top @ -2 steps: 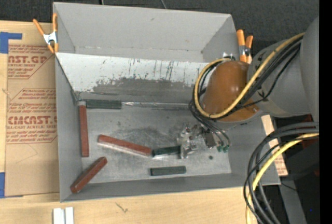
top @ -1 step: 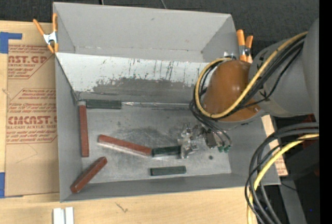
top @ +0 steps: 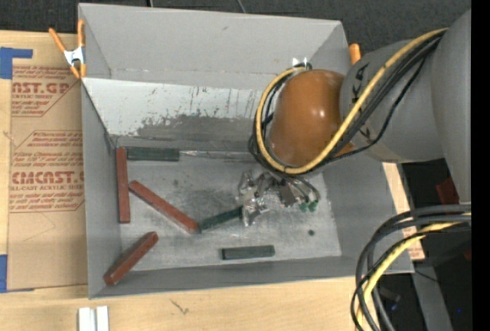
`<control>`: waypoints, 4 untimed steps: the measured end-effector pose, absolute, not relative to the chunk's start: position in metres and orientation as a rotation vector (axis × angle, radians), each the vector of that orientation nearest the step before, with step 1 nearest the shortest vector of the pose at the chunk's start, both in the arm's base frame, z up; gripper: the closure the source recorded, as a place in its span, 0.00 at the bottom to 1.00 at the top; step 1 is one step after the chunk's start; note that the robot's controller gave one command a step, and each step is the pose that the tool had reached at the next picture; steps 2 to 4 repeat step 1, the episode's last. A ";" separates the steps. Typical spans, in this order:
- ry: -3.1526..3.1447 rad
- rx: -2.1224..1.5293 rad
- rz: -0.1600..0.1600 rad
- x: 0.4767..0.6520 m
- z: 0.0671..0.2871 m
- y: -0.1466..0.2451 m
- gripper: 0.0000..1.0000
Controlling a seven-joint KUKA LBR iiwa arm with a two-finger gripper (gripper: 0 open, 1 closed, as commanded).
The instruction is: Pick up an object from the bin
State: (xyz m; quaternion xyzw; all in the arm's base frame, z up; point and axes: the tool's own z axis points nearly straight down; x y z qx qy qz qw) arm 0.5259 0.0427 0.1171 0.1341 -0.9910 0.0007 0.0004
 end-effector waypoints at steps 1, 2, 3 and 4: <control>-3.113 0.480 0.003 0.500 0.305 -0.004 1.00; -3.113 0.480 0.003 0.500 0.305 -0.004 1.00; -3.113 0.480 0.003 0.500 0.305 -0.004 1.00; -3.113 0.480 0.003 0.500 0.305 -0.004 1.00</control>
Offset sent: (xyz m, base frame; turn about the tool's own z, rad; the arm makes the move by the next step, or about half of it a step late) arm 0.0000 0.0000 0.0000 0.0000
